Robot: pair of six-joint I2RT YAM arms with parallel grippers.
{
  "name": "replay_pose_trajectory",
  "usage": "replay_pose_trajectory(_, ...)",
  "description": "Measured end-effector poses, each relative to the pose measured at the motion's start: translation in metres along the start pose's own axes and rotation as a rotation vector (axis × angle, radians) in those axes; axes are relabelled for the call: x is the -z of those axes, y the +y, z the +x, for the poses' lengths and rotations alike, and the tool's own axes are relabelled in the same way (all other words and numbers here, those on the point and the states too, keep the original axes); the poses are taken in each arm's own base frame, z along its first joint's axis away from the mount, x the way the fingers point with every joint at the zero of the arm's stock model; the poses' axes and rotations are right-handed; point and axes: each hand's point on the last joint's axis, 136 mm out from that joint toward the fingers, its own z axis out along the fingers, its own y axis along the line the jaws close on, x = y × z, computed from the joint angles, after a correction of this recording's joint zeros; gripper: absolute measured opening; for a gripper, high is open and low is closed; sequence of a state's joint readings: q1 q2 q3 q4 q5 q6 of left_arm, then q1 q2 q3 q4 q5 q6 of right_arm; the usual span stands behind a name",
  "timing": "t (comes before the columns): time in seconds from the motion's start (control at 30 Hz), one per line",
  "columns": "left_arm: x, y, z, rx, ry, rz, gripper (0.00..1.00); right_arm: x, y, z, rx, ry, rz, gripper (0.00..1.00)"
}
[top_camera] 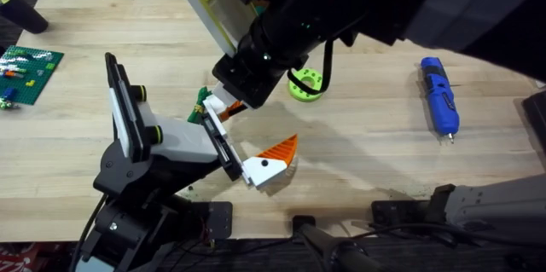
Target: Pick up the gripper from the table and insert it into the empty holder that is missing its gripper. Then pick up a screw, insert it into the mounting hole, and use the screwdriver to tighten it. Finally, clean up the table by picking up the vegetable and placing it into the bucket.
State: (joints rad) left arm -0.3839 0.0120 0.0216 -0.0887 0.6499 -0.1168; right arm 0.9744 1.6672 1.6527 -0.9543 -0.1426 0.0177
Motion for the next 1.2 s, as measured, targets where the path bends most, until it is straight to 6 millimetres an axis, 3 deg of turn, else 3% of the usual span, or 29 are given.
replay_pose_trajectory(0.37, 0.000, 0.000, 0.000, 0.003, -0.001, 0.001, 0.986, 0.005, -0.008, -0.001, 0.000, -0.010, 0.047, 0.008)
replay_pose_trajectory(0.7, 0.000, 0.000, 0.000, 0.003, -0.001, 0.000, 0.988, 0.037, -0.007, -0.017, 0.016, -0.117, 0.065, 0.007)
replay_pose_trajectory(1.2, 0.000, 0.000, 0.000, 0.003, -0.001, 0.000, 0.986, 0.037, 0.003, -0.022, 0.027, -0.133, 0.011, 0.007)
